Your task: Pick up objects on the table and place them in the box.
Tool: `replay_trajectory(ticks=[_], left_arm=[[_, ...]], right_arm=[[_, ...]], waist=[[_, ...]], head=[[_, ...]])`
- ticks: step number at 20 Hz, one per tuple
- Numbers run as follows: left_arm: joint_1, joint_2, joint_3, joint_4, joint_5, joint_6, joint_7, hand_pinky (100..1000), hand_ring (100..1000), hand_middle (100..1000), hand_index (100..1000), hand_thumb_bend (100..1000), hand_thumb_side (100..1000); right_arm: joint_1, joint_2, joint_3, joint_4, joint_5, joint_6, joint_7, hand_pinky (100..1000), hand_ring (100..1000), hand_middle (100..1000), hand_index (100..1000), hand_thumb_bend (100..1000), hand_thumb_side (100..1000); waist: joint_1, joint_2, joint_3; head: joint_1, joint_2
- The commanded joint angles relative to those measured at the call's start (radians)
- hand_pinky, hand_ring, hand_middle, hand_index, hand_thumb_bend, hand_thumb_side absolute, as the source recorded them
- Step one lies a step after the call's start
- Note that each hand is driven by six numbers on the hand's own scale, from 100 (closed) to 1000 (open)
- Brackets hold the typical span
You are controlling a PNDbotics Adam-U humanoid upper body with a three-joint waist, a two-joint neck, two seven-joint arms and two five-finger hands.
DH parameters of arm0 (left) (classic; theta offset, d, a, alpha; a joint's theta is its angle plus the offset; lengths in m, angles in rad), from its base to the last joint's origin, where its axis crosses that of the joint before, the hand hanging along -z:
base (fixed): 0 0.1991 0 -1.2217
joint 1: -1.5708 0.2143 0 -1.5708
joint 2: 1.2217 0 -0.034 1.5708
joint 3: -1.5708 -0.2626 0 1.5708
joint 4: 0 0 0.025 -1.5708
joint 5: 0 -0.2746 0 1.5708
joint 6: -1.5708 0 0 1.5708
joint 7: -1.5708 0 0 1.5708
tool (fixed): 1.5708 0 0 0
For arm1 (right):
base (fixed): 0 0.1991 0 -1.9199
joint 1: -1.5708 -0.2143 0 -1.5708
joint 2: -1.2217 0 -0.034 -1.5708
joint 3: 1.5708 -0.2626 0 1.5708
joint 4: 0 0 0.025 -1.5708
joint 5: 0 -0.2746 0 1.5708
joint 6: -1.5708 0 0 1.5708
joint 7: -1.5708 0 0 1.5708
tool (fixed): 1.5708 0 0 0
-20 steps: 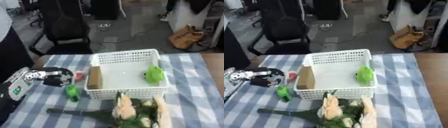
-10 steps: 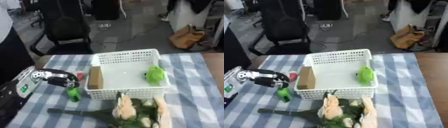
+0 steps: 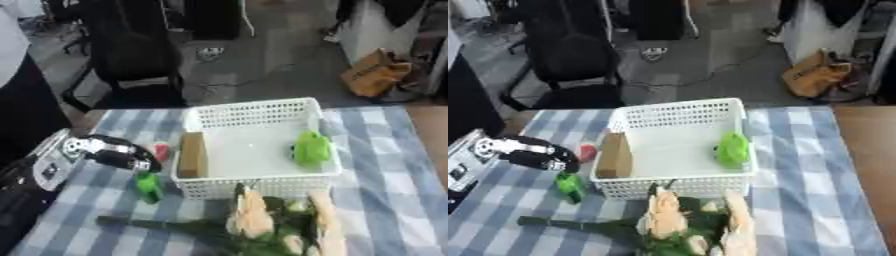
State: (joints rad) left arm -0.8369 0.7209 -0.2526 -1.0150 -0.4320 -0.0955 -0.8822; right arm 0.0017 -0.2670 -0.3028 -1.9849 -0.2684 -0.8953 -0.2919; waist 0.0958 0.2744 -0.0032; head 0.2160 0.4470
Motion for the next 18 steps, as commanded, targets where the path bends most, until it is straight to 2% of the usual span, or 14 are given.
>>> replay_trajectory(ticks=[1,6,10,18], left_arm=[[-0.018,0.031,0.007,-0.02,-0.006,0.012,-0.018,1000,1000,1000,1000,660,902],[-0.008,0.029,-0.018,-0.027,-0.017,0.013,-0.025,1000,1000,1000,1000,656,819],[0.008,0.033,-0.038,-0.048,-0.027,0.007,-0.025,1000,1000,1000,1000,655,792],[0.039,0.042,-0.057,-0.124,-0.056,-0.004,-0.025,1000,1000,1000,1000,588,715]], right_arm=[[0.0,-0.022,-0.001,-0.015,-0.01,-0.012,-0.007,703,794,724,768,100,982],[0.0,-0.021,0.0,-0.015,-0.013,-0.01,-0.008,701,792,718,758,100,982],[-0.001,-0.022,-0.002,-0.015,-0.015,-0.007,-0.011,699,791,714,748,100,982],[-0.003,-0.02,-0.001,-0.015,-0.017,-0.002,-0.014,696,788,702,713,100,984]], waist=[[0.011,-0.03,0.003],[0.01,-0.029,0.003],[0.01,-0.028,0.004],[0.008,-0.026,0.003]], head=[[0.007,0.009],[0.01,0.011],[0.011,0.015],[0.012,0.014]])
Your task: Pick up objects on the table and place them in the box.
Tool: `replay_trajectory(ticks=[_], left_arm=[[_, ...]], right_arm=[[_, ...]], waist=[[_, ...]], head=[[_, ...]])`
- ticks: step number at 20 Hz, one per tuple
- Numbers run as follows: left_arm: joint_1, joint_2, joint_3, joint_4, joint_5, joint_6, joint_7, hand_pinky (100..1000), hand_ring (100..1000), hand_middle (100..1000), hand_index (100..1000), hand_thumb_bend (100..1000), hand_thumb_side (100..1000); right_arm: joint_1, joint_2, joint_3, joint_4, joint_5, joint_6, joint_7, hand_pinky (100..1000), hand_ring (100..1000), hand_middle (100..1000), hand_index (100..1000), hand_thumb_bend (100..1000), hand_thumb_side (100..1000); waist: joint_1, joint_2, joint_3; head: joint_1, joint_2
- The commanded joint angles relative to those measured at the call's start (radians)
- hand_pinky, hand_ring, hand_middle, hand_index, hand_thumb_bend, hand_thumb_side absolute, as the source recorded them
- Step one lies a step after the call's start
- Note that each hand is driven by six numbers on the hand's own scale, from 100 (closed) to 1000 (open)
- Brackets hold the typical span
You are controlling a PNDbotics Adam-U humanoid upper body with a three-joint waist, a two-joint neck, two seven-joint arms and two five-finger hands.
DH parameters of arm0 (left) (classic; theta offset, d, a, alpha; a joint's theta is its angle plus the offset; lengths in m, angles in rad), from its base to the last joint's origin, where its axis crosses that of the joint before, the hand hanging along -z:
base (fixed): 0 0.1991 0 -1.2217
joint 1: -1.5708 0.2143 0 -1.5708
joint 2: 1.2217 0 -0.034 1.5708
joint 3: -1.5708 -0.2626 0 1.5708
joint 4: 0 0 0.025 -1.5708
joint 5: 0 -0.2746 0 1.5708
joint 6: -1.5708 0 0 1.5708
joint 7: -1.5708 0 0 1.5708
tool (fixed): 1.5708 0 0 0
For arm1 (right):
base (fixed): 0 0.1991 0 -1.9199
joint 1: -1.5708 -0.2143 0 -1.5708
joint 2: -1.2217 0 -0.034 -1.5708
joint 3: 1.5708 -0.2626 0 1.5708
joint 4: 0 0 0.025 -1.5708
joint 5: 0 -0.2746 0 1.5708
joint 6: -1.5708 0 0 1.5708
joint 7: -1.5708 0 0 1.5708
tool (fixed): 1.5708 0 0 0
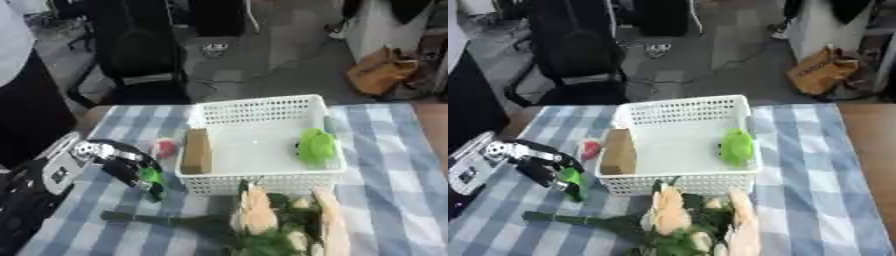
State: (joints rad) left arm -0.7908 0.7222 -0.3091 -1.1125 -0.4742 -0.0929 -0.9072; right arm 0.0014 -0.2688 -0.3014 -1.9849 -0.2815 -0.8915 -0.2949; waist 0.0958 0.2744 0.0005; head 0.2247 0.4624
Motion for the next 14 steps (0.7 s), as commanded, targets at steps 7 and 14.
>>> replay_trajectory(ticks=[7,14], left_arm=[[-0.004,0.026,-0.005,-0.018,-0.116,-0.01,0.067,791,944,1000,1000,530,572],[0.0,-0.001,-0.011,0.034,-0.213,-0.02,0.123,703,905,991,1000,495,487]], right_arm=[[-0.007,-0.017,-0.001,-0.015,-0.008,-0.007,-0.01,696,787,687,690,100,986],[-0.01,-0.023,-0.002,-0.015,-0.026,-0.015,-0.012,696,787,676,681,100,989]], waist=[[0.006,-0.023,-0.008],[0.005,-0.022,-0.016]], head=[[0.007,-0.01],[0.015,-0.012]])
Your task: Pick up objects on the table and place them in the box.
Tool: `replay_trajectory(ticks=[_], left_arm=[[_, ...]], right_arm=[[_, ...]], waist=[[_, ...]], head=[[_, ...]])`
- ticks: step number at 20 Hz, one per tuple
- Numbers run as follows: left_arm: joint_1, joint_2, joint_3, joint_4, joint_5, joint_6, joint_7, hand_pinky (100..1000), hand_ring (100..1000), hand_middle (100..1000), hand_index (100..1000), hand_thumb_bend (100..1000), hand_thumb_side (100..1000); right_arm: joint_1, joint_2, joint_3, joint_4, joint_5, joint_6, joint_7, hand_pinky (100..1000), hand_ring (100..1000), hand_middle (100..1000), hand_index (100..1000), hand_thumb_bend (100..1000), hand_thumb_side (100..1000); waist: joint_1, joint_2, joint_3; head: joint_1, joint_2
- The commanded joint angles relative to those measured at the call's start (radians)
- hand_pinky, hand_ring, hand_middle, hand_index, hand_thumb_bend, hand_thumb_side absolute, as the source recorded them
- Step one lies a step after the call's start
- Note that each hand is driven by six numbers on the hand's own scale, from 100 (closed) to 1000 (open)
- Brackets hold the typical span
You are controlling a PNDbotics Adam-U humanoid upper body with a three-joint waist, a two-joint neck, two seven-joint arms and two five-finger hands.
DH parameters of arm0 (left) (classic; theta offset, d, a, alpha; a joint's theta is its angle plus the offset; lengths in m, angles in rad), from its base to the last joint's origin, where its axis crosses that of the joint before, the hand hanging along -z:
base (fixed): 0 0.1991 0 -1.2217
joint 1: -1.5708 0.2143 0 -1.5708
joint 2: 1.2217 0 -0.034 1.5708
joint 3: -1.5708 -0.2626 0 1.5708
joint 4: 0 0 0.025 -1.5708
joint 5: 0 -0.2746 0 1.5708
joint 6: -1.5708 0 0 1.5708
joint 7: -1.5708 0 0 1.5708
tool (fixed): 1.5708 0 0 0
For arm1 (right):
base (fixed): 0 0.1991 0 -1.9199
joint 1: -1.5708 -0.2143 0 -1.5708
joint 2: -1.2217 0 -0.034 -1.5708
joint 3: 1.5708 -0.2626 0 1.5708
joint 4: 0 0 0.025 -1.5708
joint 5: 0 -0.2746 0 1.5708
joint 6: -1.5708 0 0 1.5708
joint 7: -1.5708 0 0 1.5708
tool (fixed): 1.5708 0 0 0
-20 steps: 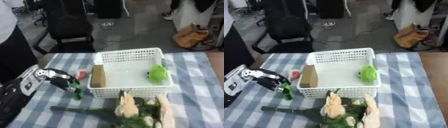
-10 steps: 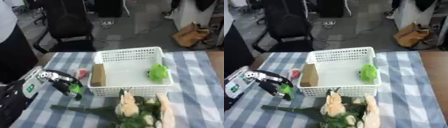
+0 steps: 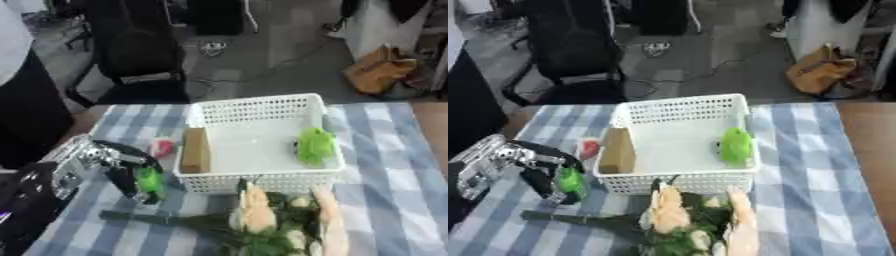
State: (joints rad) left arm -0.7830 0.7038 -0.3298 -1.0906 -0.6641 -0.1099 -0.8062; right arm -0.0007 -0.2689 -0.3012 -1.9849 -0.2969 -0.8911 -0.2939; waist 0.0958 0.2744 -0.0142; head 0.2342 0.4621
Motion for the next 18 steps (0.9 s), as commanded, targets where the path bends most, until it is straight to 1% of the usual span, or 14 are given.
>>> replay_trajectory(ticks=[1,2,4,7,8,9,10,11,12,13,15,16,17,18], left_arm=[[-0.006,0.014,0.013,0.023,-0.028,-0.004,0.035,666,886,973,1000,474,455],[-0.003,0.01,0.018,0.035,-0.031,-0.004,0.053,666,886,973,1000,474,455],[0.004,0.003,0.03,0.061,-0.033,-0.004,0.091,614,862,958,1000,461,413],[0.019,-0.008,0.048,0.097,-0.021,-0.007,0.158,506,807,908,1000,433,387],[0.024,-0.015,0.052,0.103,-0.009,-0.011,0.18,447,776,882,1000,417,369],[0.027,-0.018,0.052,0.108,0.002,-0.015,0.197,433,766,875,1000,413,366],[0.03,-0.021,0.051,0.113,0.01,-0.017,0.211,396,741,857,988,402,348],[0.032,-0.023,0.049,0.116,0.014,-0.019,0.224,378,727,853,981,399,340],[0.032,-0.025,0.048,0.12,0.017,-0.02,0.233,378,727,853,981,399,340],[0.033,-0.026,0.047,0.122,0.018,-0.02,0.241,312,674,820,940,365,299],[0.031,-0.03,0.049,0.127,0.019,-0.02,0.265,207,588,750,880,332,250],[0.031,-0.032,0.051,0.128,0.018,-0.02,0.282,174,559,714,861,309,237],[0.031,-0.034,0.051,0.13,0.018,-0.02,0.297,174,559,714,861,309,237],[0.031,-0.036,0.054,0.133,0.02,-0.018,0.315,100,474,590,782,255,229]], right_arm=[[-0.008,-0.024,-0.002,-0.015,-0.013,-0.016,-0.013,697,786,676,680,100,989],[-0.009,-0.025,-0.003,-0.015,-0.016,-0.016,-0.013,697,786,676,680,100,989],[-0.01,-0.028,-0.006,-0.015,-0.022,-0.016,-0.014,697,786,674,678,100,990],[-0.01,-0.028,-0.01,-0.015,-0.03,-0.016,-0.014,697,786,672,676,100,989],[-0.01,-0.027,-0.011,-0.015,-0.03,-0.016,-0.013,696,786,671,675,100,990],[-0.01,-0.026,-0.011,-0.015,-0.03,-0.016,-0.012,696,787,671,675,100,989],[-0.01,-0.025,-0.01,-0.015,-0.03,-0.016,-0.011,696,786,669,674,100,989],[-0.01,-0.025,-0.01,-0.015,-0.03,-0.016,-0.011,696,786,669,674,100,990],[-0.01,-0.024,-0.01,-0.015,-0.031,-0.016,-0.01,696,786,669,674,100,990],[-0.01,-0.024,-0.01,-0.015,-0.031,-0.016,-0.01,696,787,668,673,100,990],[-0.011,-0.024,-0.009,-0.015,-0.033,-0.016,-0.009,697,787,667,673,100,991],[-0.011,-0.024,-0.008,-0.015,-0.033,-0.016,-0.009,697,788,667,672,100,990],[-0.011,-0.025,-0.008,-0.015,-0.034,-0.016,-0.008,697,788,667,672,100,990],[-0.011,-0.024,-0.008,-0.015,-0.035,-0.016,-0.008,696,789,667,672,100,985]], waist=[[0.005,-0.023,-0.002],[0.005,-0.023,-0.003],[0.004,-0.023,-0.005],[0.002,-0.022,-0.004],[0.001,-0.021,-0.003],[0.0,-0.02,-0.001],[-0.001,-0.02,-0.001],[-0.001,-0.019,0.0],[-0.001,-0.019,0.0],[-0.002,-0.019,-0.001],[-0.001,-0.019,-0.001],[-0.002,-0.018,-0.001],[-0.002,-0.018,-0.001],[-0.002,-0.018,0.0]], head=[[0.007,-0.013],[0.008,-0.015],[0.009,-0.016],[0.01,-0.016],[0.01,-0.017],[0.01,-0.017],[0.011,-0.016],[0.012,-0.016],[0.012,-0.016],[0.013,-0.016],[0.014,-0.017],[0.013,-0.017],[0.013,-0.017],[0.013,-0.017]])
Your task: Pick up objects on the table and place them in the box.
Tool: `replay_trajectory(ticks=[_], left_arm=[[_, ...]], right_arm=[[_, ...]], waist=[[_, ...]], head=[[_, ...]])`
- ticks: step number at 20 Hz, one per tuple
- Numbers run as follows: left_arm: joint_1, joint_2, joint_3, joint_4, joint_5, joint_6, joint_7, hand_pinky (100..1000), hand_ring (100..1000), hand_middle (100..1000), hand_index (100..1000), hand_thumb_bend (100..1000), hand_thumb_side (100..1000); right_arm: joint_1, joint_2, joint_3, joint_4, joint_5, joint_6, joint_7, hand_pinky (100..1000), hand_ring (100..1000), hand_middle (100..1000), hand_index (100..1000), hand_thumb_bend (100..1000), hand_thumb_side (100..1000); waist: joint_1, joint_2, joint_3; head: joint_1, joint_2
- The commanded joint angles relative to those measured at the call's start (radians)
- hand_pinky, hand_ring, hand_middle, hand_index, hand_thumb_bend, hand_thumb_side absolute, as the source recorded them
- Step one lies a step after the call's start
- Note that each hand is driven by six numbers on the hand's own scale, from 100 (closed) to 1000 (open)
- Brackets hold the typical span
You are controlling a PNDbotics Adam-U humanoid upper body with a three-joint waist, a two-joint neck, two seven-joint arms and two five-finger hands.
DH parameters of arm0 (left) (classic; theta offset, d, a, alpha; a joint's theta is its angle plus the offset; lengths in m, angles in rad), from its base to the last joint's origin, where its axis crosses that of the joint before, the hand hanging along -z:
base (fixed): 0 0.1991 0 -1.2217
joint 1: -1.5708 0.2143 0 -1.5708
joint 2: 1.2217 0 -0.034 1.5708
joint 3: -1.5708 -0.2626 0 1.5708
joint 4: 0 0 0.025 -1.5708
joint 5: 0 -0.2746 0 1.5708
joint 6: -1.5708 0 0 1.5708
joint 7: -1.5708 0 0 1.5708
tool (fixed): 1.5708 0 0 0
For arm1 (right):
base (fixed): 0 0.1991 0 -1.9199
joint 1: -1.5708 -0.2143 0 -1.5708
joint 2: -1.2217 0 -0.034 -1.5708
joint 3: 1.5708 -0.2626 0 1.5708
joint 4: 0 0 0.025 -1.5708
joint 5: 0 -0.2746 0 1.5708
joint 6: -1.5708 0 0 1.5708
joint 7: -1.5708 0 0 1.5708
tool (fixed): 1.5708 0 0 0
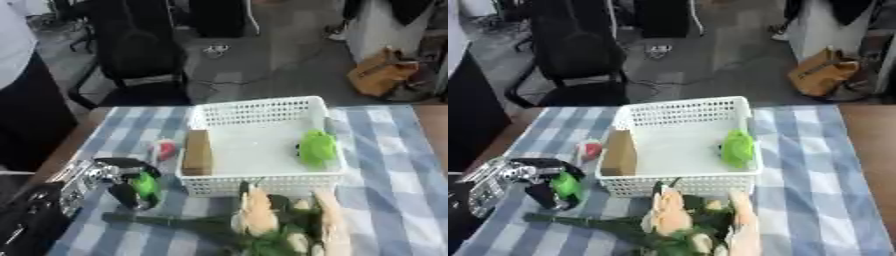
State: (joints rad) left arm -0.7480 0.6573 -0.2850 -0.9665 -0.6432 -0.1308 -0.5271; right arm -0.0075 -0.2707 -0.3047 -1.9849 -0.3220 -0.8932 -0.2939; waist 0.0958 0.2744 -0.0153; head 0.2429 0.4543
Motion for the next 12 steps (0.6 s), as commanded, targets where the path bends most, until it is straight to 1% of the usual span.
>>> replay_trajectory(ticks=[1,2,3,4,5,6,11,12], left_arm=[[-0.003,0.008,0.011,0.012,0.002,0.005,0.053,100,474,590,782,255,229],[-0.003,0.005,0.012,0.014,0.008,0.007,0.07,100,354,458,648,139,203],[-0.004,0.003,0.012,0.017,0.014,0.009,0.085,100,354,458,648,139,203],[-0.004,0.002,0.012,0.02,0.021,0.01,0.097,100,322,426,604,100,181],[-0.005,0.001,0.011,0.023,0.027,0.012,0.104,100,322,426,604,100,181],[-0.005,0.002,0.01,0.026,0.032,0.014,0.108,100,295,397,582,100,151],[-0.012,0.006,0.008,0.032,0.047,0.021,0.098,100,261,371,553,100,124],[-0.015,0.008,0.006,0.03,0.044,0.02,0.094,100,254,368,552,156,116]], right_arm=[[-0.004,-0.022,-0.004,-0.015,-0.011,-0.014,-0.009,696,789,667,672,100,985],[-0.004,-0.022,-0.004,-0.015,-0.012,-0.014,-0.01,695,788,666,672,100,985],[-0.004,-0.023,-0.004,-0.015,-0.013,-0.014,-0.01,695,788,666,672,100,985],[-0.003,-0.023,-0.003,-0.015,-0.013,-0.014,-0.01,695,788,665,671,100,984],[-0.003,-0.023,-0.003,-0.015,-0.013,-0.014,-0.01,695,788,665,671,100,984],[-0.003,-0.023,-0.004,-0.015,-0.014,-0.014,-0.011,693,789,665,670,100,981],[0.0,-0.024,-0.005,-0.015,-0.016,-0.014,-0.017,691,788,662,667,100,980],[0.0,-0.025,-0.005,-0.015,-0.015,-0.014,-0.018,690,788,661,666,100,979]], waist=[[-0.002,-0.018,0.001],[-0.002,-0.018,0.002],[-0.002,-0.018,0.002],[-0.002,-0.018,0.003],[-0.002,-0.018,0.003],[-0.002,-0.018,0.004],[-0.001,-0.02,0.008],[0.0,-0.02,0.008]], head=[[0.004,-0.01],[0.004,-0.009],[0.004,-0.009],[0.005,-0.008],[0.005,-0.008],[0.005,-0.007],[0.005,-0.004],[0.005,-0.003]])
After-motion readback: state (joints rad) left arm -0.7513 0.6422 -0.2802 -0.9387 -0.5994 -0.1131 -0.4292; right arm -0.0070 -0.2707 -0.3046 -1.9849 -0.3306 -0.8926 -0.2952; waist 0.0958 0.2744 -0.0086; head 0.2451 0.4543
